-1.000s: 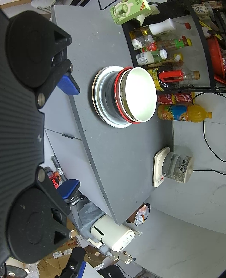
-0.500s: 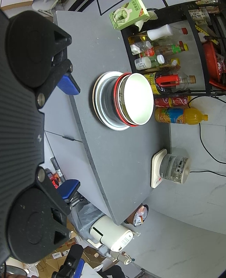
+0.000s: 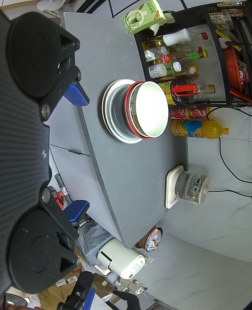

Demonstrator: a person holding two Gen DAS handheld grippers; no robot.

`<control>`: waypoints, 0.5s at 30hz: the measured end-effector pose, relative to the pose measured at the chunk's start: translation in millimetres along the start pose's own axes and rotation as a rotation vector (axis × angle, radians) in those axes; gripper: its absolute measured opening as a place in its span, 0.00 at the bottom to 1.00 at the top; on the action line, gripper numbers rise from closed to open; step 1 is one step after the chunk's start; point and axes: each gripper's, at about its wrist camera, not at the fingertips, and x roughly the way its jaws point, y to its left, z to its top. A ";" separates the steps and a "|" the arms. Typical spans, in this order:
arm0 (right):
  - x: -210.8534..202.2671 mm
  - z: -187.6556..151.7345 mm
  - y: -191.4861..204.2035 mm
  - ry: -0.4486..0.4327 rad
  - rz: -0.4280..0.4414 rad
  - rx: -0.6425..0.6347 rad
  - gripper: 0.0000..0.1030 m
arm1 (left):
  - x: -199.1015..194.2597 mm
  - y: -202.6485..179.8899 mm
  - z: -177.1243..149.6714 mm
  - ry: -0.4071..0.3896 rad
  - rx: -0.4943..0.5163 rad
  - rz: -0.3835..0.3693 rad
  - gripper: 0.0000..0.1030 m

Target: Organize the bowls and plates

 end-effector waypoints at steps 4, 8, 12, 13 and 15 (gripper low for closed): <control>4.2 0.4 1.3 0.004 -0.003 -0.011 1.00 | 3.9 2.2 1.8 0.004 -0.002 0.006 0.99; 10.5 0.1 -0.4 0.017 -0.011 -0.006 1.00 | 8.1 3.0 5.3 0.002 0.007 0.019 0.99; 12.9 -1.0 -2.2 0.013 -0.018 0.003 1.00 | 11.0 5.6 7.5 0.005 0.001 0.013 0.99; 13.9 -1.3 -3.1 0.014 -0.021 0.007 1.00 | 11.8 6.0 7.8 0.005 0.003 0.014 0.99; 15.4 -1.0 -3.1 0.015 -0.026 0.013 1.00 | 11.9 5.8 7.5 0.004 0.000 0.012 0.99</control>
